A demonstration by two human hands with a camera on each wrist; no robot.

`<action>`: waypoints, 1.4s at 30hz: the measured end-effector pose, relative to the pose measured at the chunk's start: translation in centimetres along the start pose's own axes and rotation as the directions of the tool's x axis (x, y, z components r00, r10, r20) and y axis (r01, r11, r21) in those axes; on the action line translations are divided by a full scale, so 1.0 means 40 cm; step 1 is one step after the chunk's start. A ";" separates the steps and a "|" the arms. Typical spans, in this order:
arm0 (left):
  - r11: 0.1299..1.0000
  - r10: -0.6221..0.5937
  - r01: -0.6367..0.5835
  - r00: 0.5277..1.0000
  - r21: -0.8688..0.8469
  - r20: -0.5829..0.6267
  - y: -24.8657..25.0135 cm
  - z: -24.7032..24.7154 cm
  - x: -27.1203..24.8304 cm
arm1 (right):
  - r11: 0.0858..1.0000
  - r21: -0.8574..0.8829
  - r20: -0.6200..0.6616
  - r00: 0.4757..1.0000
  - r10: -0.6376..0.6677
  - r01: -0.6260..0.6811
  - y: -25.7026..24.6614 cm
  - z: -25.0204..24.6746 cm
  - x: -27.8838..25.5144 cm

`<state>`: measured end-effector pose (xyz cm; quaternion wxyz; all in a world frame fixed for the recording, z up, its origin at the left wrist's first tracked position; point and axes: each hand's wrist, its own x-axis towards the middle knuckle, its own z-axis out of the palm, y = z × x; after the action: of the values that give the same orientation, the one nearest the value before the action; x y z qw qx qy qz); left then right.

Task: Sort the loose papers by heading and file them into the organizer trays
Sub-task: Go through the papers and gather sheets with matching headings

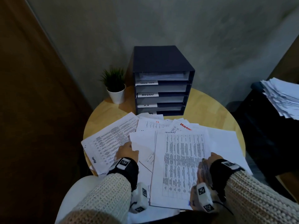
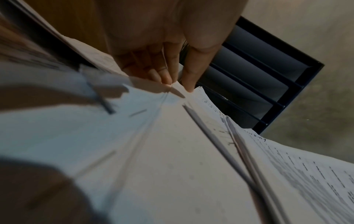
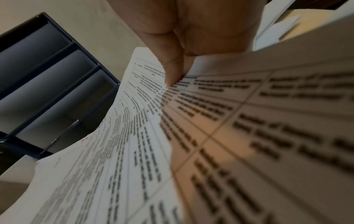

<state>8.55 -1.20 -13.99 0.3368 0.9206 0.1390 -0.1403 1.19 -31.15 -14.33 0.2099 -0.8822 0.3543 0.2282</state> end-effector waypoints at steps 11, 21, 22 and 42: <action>0.943 0.028 -0.027 1.000 -0.332 -0.002 0.007 -0.004 0.006 | 0.997 0.061 0.018 0.999 -0.044 0.042 0.014 -0.001 -0.003; 0.994 0.100 -0.087 0.963 0.064 -0.250 0.025 -0.022 -0.023 | 1.000 0.025 0.003 1.000 -0.011 0.011 0.016 0.006 -0.004; 0.990 0.131 -0.115 0.960 0.080 -0.247 0.030 -0.018 -0.029 | 1.000 0.024 0.003 1.000 -0.007 0.007 0.014 0.006 -0.004; 0.992 0.056 -0.089 0.946 0.089 0.318 0.103 0.043 -0.084 | 0.981 0.190 -0.016 0.999 0.034 -0.030 0.031 -0.010 -0.010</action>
<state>6.60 -5.93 -11.67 0.3123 0.9069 0.0420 -0.2798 0.15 -31.98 -14.05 0.2858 -0.8546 0.3905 0.1884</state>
